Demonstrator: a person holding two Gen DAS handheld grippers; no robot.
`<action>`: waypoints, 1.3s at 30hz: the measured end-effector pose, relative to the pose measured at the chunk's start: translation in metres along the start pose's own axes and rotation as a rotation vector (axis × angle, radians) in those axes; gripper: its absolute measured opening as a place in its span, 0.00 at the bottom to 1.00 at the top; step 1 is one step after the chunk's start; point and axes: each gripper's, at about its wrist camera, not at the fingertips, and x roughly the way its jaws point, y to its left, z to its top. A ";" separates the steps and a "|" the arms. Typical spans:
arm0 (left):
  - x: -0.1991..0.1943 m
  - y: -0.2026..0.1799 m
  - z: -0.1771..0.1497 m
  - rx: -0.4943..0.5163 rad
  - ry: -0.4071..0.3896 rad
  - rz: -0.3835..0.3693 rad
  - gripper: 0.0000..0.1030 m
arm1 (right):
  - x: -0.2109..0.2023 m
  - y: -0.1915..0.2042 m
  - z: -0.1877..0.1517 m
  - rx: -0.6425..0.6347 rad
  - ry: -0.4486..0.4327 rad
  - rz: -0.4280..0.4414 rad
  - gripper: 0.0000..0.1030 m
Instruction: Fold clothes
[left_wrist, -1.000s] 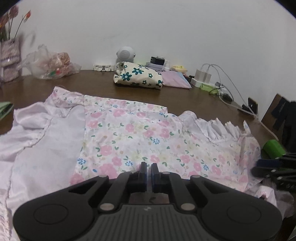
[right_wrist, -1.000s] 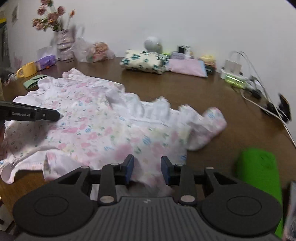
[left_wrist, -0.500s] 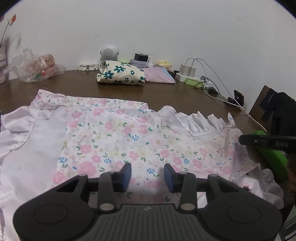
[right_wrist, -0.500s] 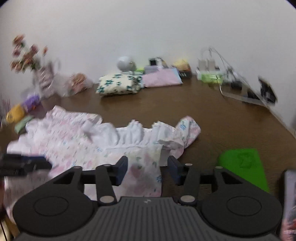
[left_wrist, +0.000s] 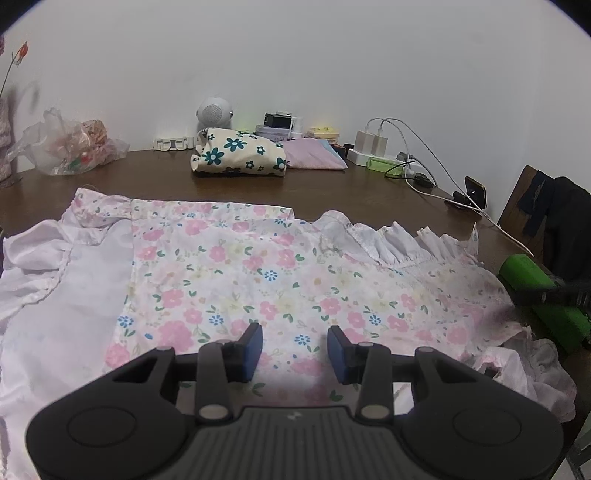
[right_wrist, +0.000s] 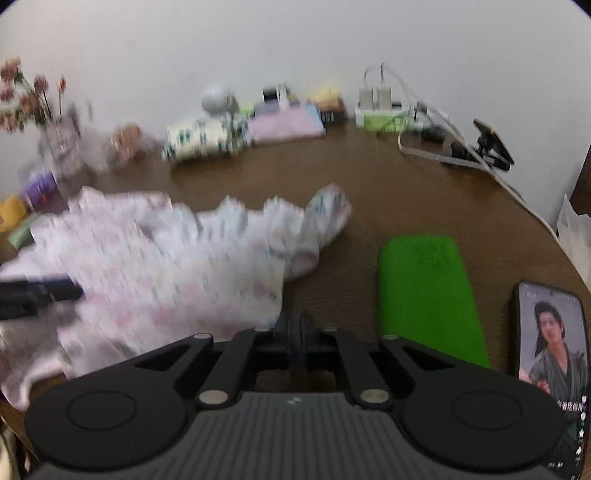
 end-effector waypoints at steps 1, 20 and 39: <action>0.000 0.000 0.000 0.002 -0.003 -0.003 0.39 | -0.003 -0.002 0.005 0.022 -0.024 0.011 0.33; -0.006 -0.003 0.006 -0.003 0.033 -0.060 0.45 | 0.103 0.011 0.077 -0.035 -0.017 -0.268 0.11; -0.096 0.098 -0.023 -0.090 -0.001 0.041 0.54 | -0.001 0.079 -0.026 -0.341 0.033 0.222 0.19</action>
